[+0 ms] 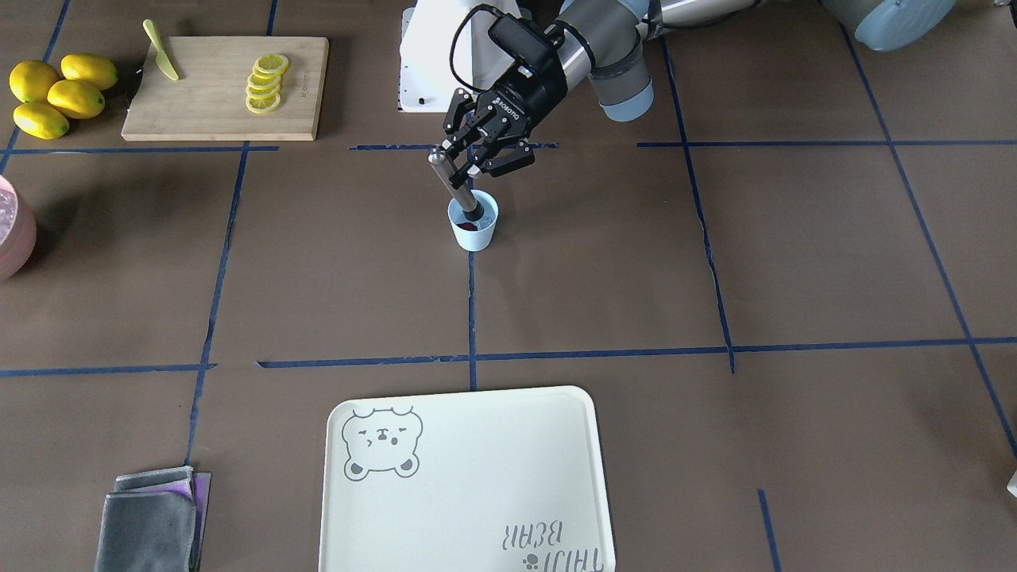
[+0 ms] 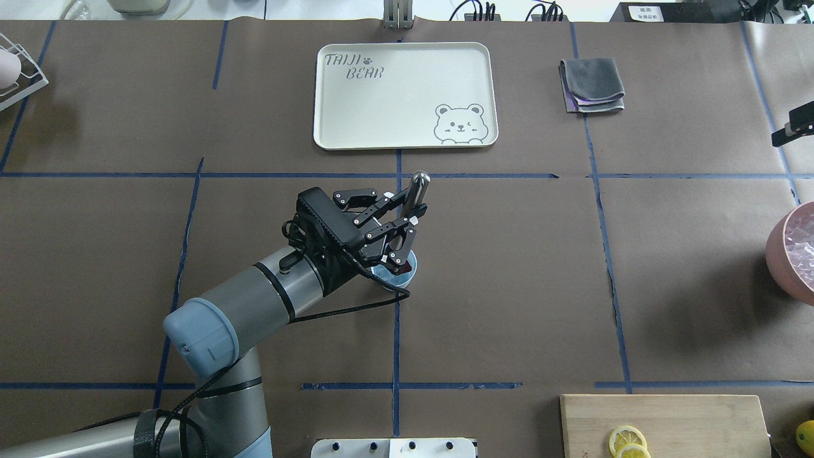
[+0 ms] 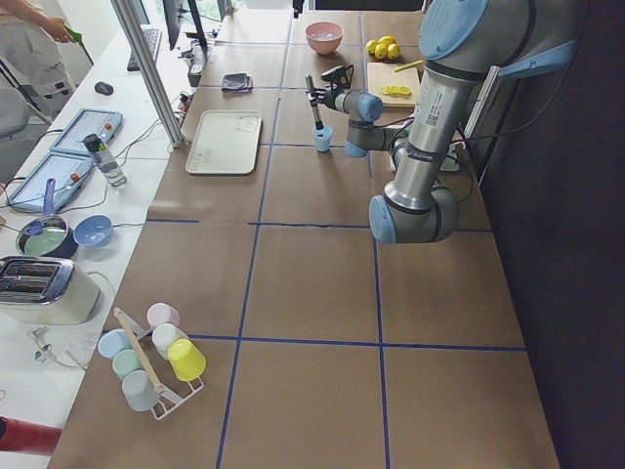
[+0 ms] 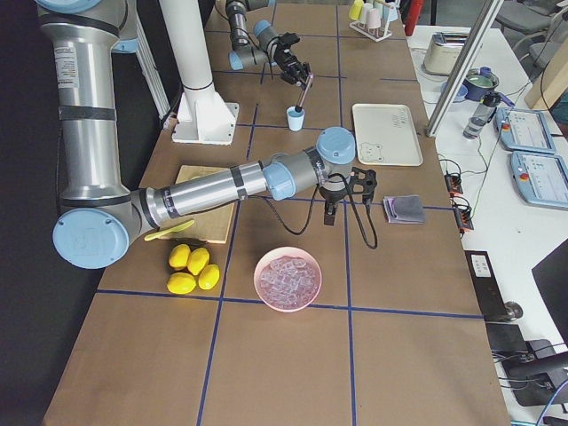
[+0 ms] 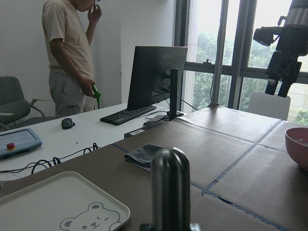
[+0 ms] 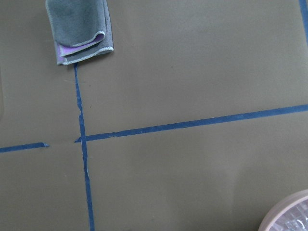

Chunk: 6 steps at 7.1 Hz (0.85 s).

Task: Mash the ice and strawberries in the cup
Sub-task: 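Press the muddler down into the cup onto the ice and strawberry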

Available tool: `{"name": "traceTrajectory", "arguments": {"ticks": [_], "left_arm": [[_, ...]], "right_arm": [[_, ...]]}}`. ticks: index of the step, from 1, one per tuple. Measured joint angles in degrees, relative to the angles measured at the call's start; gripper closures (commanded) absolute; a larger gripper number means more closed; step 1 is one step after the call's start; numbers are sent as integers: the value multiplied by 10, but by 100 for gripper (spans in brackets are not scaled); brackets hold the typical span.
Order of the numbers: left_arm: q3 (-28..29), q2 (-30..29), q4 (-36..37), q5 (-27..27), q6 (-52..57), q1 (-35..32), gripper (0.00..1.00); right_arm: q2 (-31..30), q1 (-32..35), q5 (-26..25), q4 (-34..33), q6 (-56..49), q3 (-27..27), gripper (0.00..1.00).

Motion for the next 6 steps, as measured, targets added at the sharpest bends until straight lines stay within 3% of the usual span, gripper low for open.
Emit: {"name": "traceTrajectory", "arguments": {"ticks": [6], "left_arm": [[27, 3, -2, 0, 2, 16, 100]], "right_arm": [[-1, 2, 0, 0, 0, 0, 0]]}}
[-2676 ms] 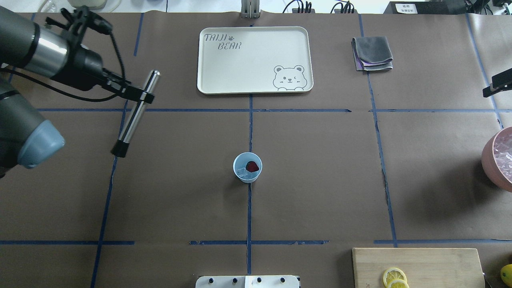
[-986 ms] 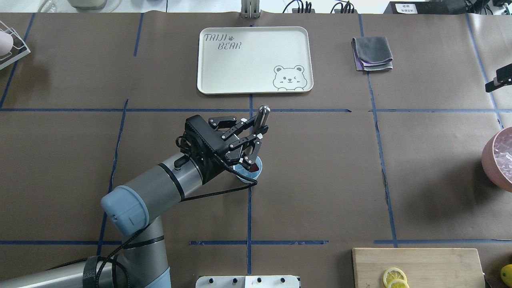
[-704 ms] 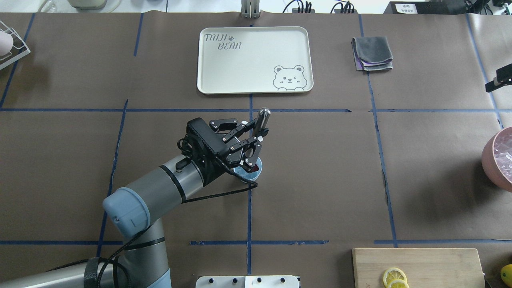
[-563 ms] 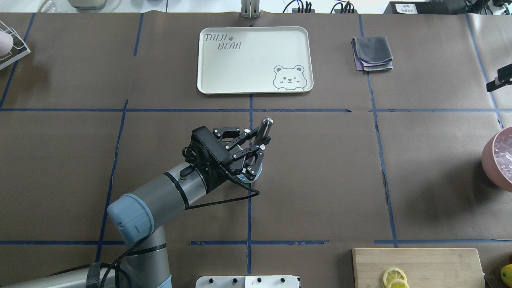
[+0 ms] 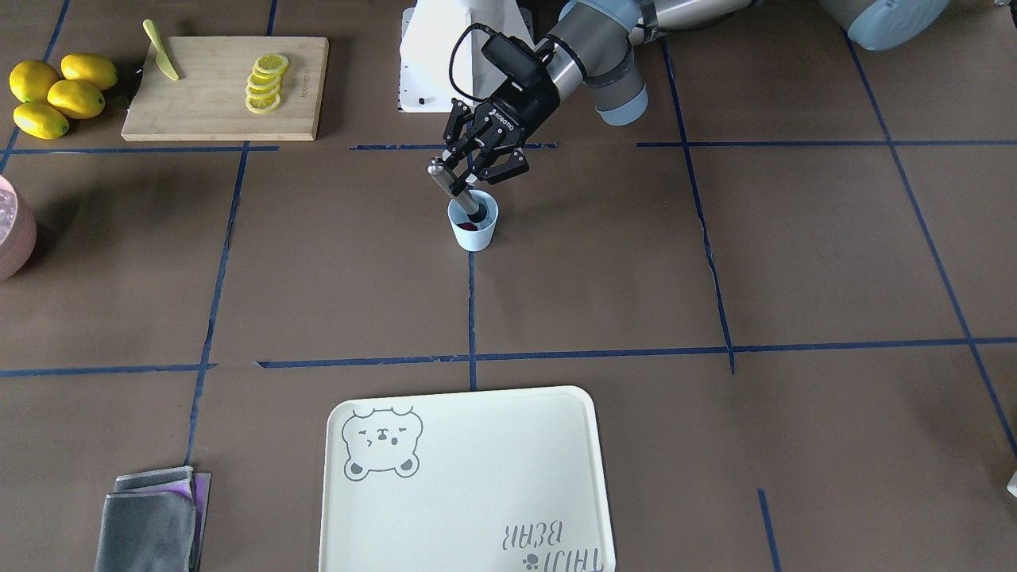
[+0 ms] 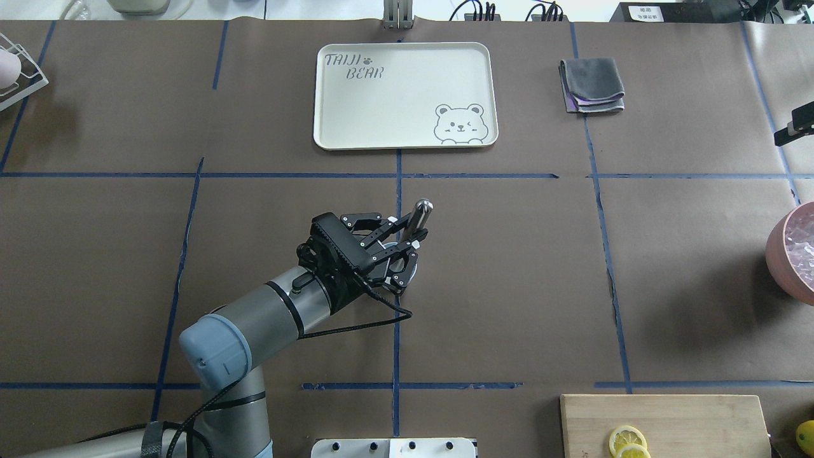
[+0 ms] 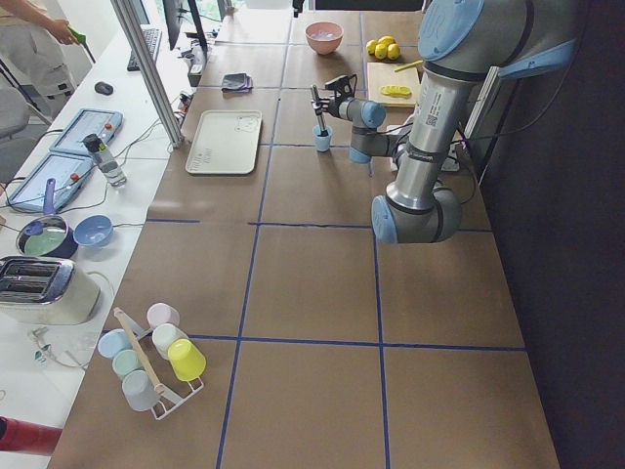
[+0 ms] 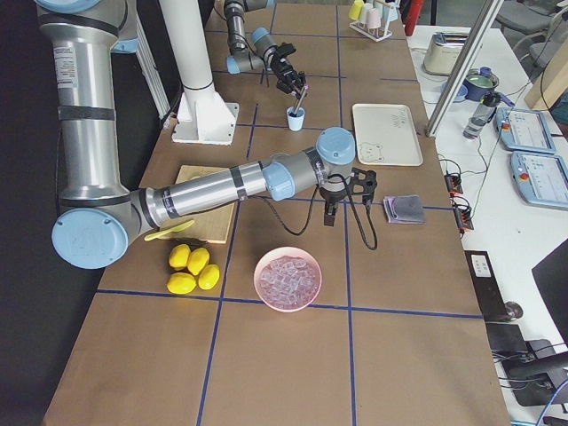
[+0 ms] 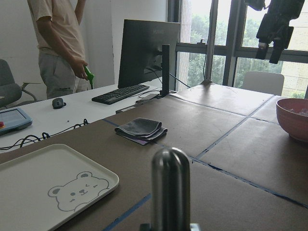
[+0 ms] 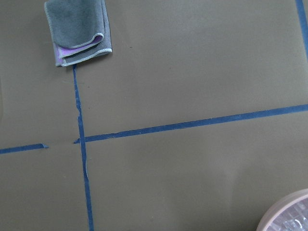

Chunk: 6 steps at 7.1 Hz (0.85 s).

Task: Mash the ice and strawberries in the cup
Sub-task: 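Press the muddler down into the cup onto the ice and strawberry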

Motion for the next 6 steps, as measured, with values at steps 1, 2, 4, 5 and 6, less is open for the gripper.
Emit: {"name": "traceTrajectory", "arguments": {"ticks": [1, 2, 4, 5, 6], "left_arm": [[3, 0, 0, 0, 0, 1, 100], [4, 1, 0, 0, 0, 2, 100], [5, 2, 0, 0, 4, 3, 100], [4, 1, -1, 0, 6, 4, 100], [0, -2, -2, -1, 7, 4, 100]], "right_arm": [[0, 0, 0, 0, 0, 0, 0], [0, 0, 0, 0, 0, 0, 0], [0, 1, 3, -1, 1, 1, 0], [0, 2, 5, -1, 1, 1, 0], [0, 2, 6, -1, 0, 2, 0]]}}
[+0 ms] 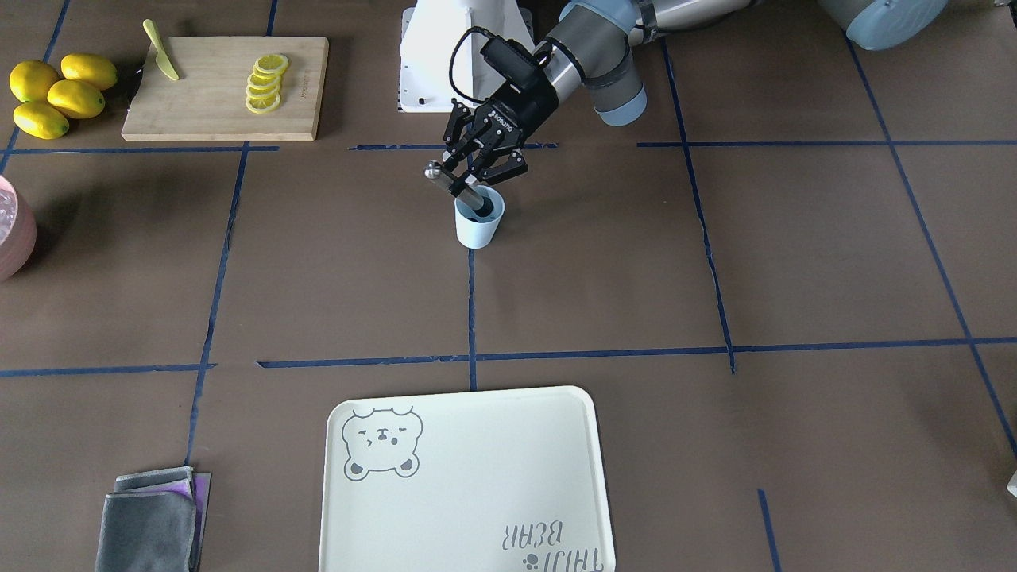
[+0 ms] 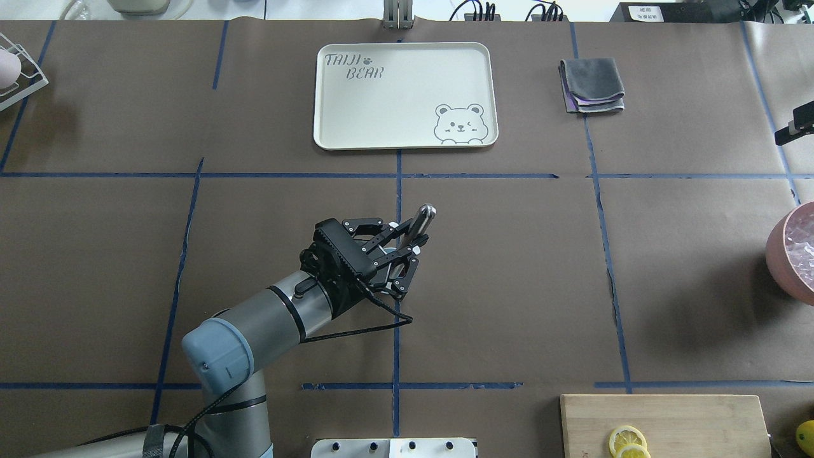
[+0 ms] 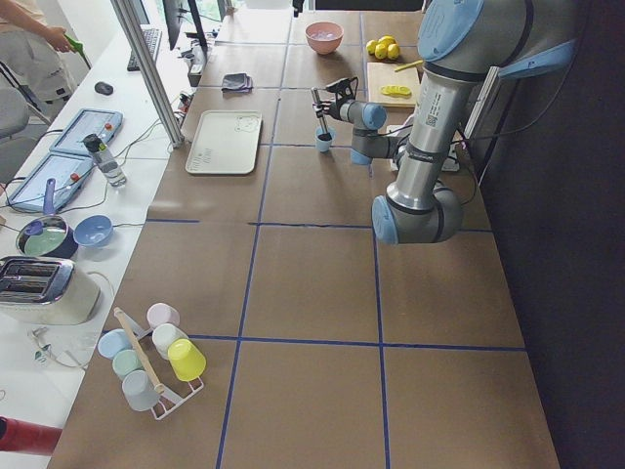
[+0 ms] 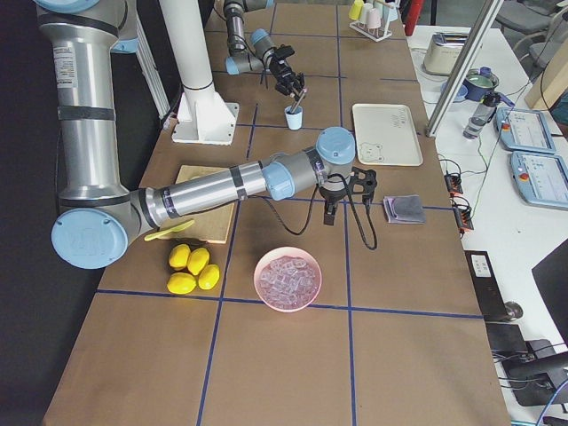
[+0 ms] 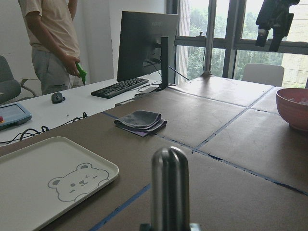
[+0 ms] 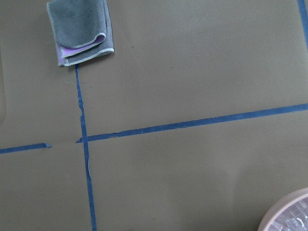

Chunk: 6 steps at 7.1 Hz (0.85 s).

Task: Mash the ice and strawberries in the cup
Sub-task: 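Press the muddler down into the cup onto the ice and strawberry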

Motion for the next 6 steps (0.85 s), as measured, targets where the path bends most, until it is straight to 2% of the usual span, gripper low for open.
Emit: {"name": "traceTrajectory", "arguments": {"ticks": [3, 4, 6], "left_arm": [[-31, -19, 8, -1, 11, -10, 100], [-46, -19, 31, -2, 14, -20, 100], [-84, -18, 144, -4, 10, -44, 100]], "right_arm": [[0, 0, 1, 0, 1, 2, 0], [-1, 1, 2, 0, 1, 2, 0], [-1, 1, 1, 0, 1, 2, 0]]}}
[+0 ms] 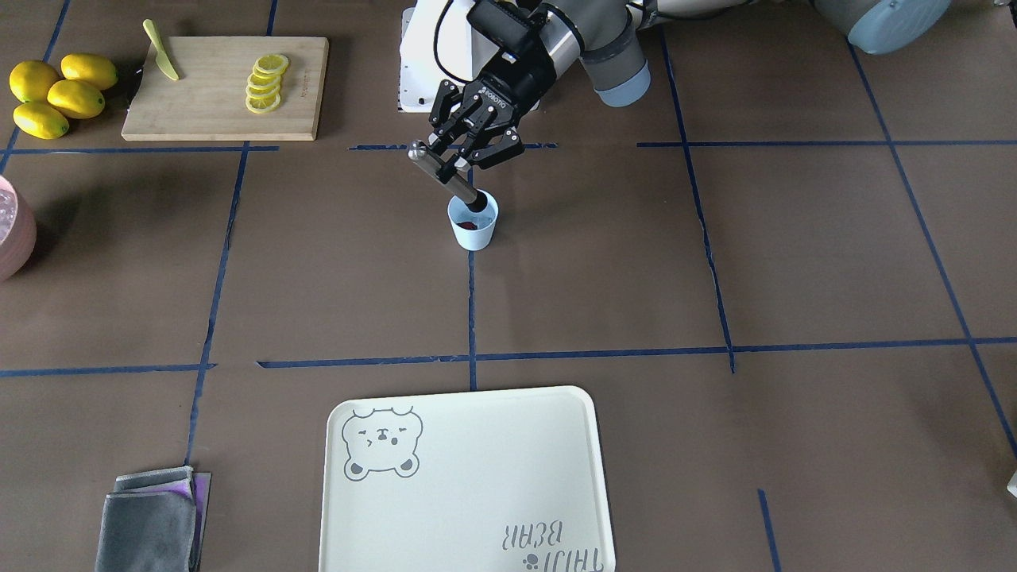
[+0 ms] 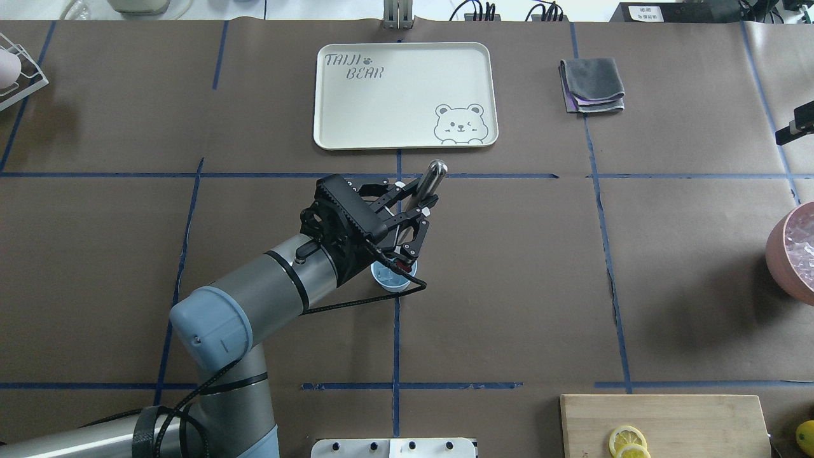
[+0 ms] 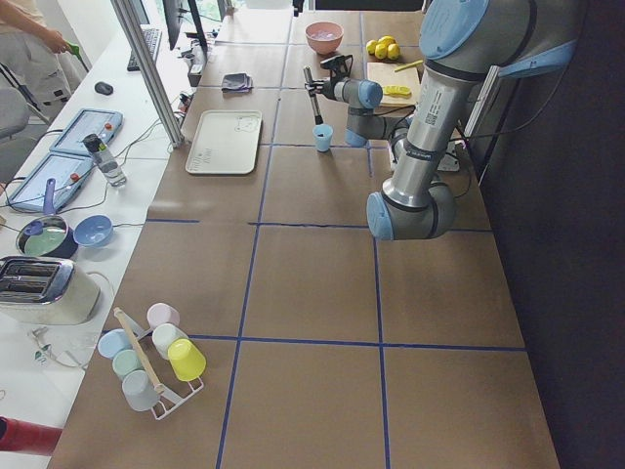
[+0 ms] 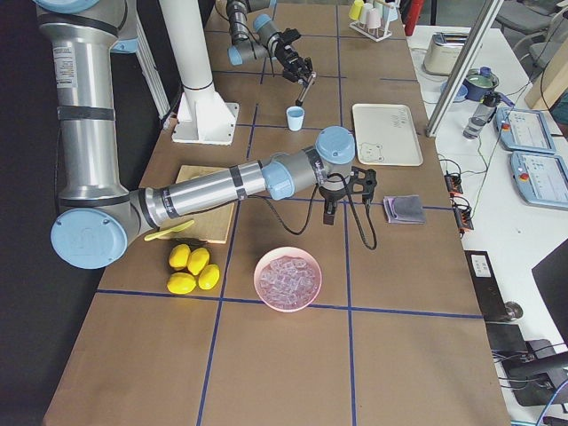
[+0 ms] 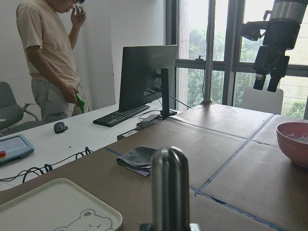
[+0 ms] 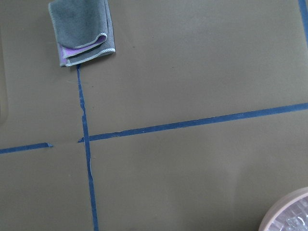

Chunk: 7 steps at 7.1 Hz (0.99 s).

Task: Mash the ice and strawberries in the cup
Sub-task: 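Press the muddler down into the cup onto the ice and strawberry, then lift the muddler out of the cup and withdraw the left arm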

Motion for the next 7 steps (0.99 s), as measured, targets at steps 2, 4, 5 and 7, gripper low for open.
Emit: {"name": "traceTrajectory", "arguments": {"ticks": [2, 4, 5, 7], "left_arm": [[-17, 8, 104, -2, -5, -37, 100], [-19, 37, 191, -15, -11, -72, 100], [-21, 61, 232, -51, -12, -103, 100], [-30, 115, 299, -117, -13, -174, 100]], "right_arm": [[0, 0, 0, 1, 1, -1, 0], [-1, 0, 0, 1, 2, -2, 0], [-1, 0, -1, 1, 3, -2, 0], [-4, 0, -1, 2, 3, -3, 0]]}}
